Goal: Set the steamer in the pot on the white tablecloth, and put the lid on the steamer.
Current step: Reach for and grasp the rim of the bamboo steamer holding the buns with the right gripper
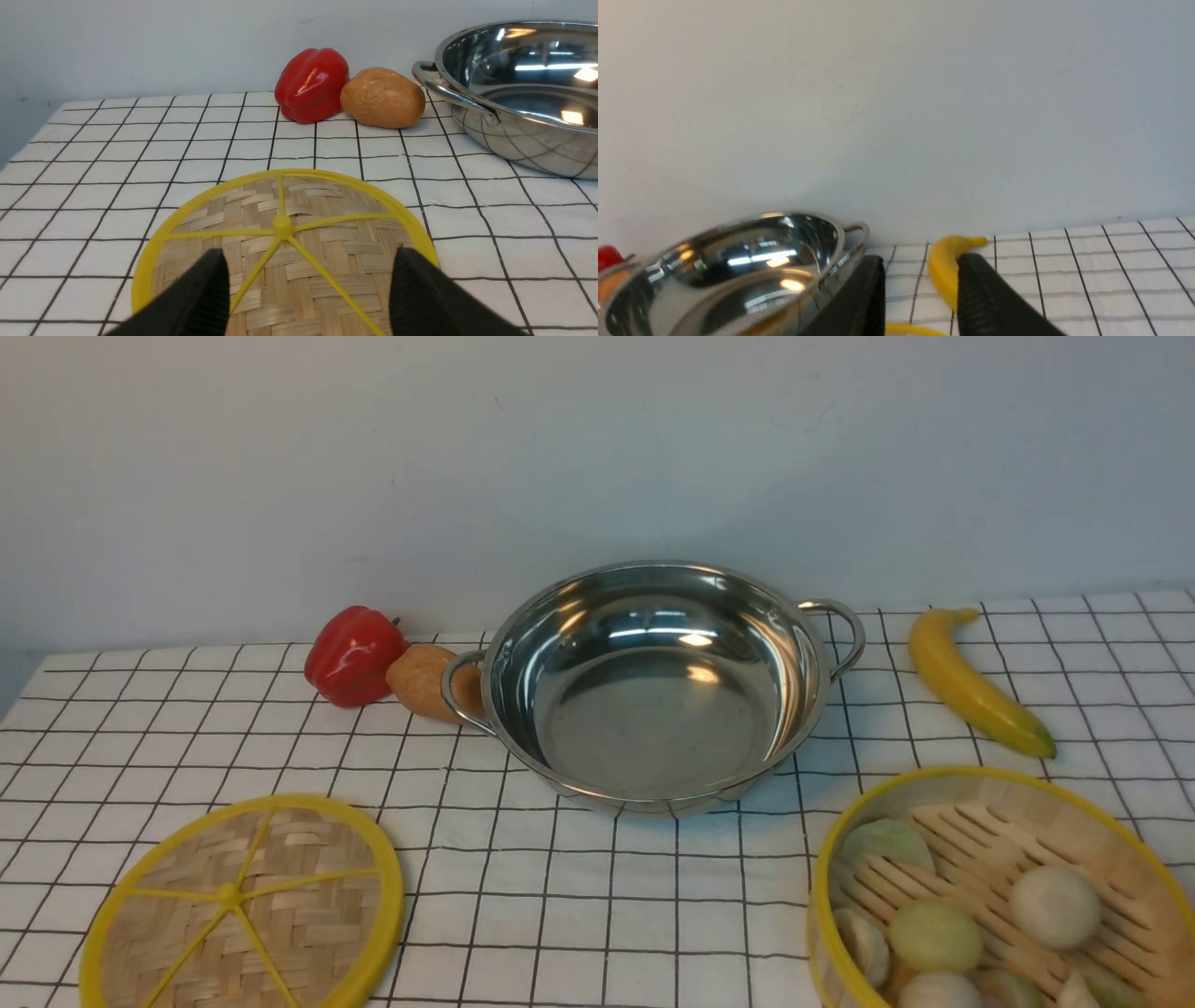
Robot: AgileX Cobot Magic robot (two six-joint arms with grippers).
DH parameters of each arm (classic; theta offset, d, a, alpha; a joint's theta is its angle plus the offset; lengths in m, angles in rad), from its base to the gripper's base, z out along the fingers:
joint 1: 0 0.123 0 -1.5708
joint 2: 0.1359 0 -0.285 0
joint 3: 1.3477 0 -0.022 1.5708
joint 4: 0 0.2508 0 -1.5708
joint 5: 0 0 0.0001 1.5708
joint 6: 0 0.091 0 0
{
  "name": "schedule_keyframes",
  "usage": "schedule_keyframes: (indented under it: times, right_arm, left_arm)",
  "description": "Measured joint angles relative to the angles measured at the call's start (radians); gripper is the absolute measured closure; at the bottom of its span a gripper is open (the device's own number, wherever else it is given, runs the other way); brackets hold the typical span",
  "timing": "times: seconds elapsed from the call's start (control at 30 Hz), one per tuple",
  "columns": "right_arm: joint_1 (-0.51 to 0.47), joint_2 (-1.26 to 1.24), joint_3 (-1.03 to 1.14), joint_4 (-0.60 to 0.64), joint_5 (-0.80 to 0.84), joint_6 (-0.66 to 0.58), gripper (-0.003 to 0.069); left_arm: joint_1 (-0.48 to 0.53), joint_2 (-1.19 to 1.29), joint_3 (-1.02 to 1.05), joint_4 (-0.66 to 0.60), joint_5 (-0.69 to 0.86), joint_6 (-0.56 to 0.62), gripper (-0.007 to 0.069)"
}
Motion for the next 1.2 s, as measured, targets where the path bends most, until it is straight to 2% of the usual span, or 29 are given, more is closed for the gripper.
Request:
schedule_keyframes:
  times: [0.23, 0.47, 0.63, 0.8, 0.87, 0.9, 0.93, 1.0, 1.2]
  right_arm:
    - [0.0, 0.107, -0.231, 0.031, 0.204, 0.005, 0.0417]
    - [0.0, 0.208, -0.279, 0.167, 0.213, 0.005, 0.0417]
    - [0.0, 0.267, -0.286, 0.179, 0.281, 0.0, 0.0417]
    - [0.0, 0.356, -0.344, 0.077, 0.516, -0.002, 0.0417]
    - [0.0, 0.411, -0.391, -0.009, 0.614, -0.02, 0.0417]
    - [0.0, 0.465, -0.438, -0.095, 0.685, -0.031, 0.0417]
    - [0.0, 0.471, -0.443, -0.104, 0.693, -0.031, 0.0417]
    - [0.0, 0.558, -0.511, -0.205, 0.795, -0.044, 0.0417]
    - [0.0, 0.747, -0.597, -0.249, 0.886, -0.074, 0.0417]
  left_arm:
    - [0.0, 0.0, 0.0, 0.0, 0.0, 0.0, 0.0193]
    - [0.0, 0.0, 0.0, 0.0, 0.0, 0.0, 0.0193]
    - [0.0, 0.0, 0.0, 0.0, 0.0, 0.0, 0.0193]
    - [0.0, 0.0, 0.0, 0.0, 0.0, 0.0, 0.0193]
    - [0.0, 0.0, 0.0, 0.0, 0.0, 0.0, 0.0193]
    - [0.0, 0.0, 0.0, 0.0, 0.0, 0.0, 0.0193]
    - [0.0, 0.0, 0.0, 0.0, 0.0, 0.0, 0.0193]
    - [0.0, 0.0, 0.0, 0.0, 0.0, 0.0, 0.0193]
    - [0.0, 0.0, 0.0, 0.0, 0.0, 0.0, 0.0193]
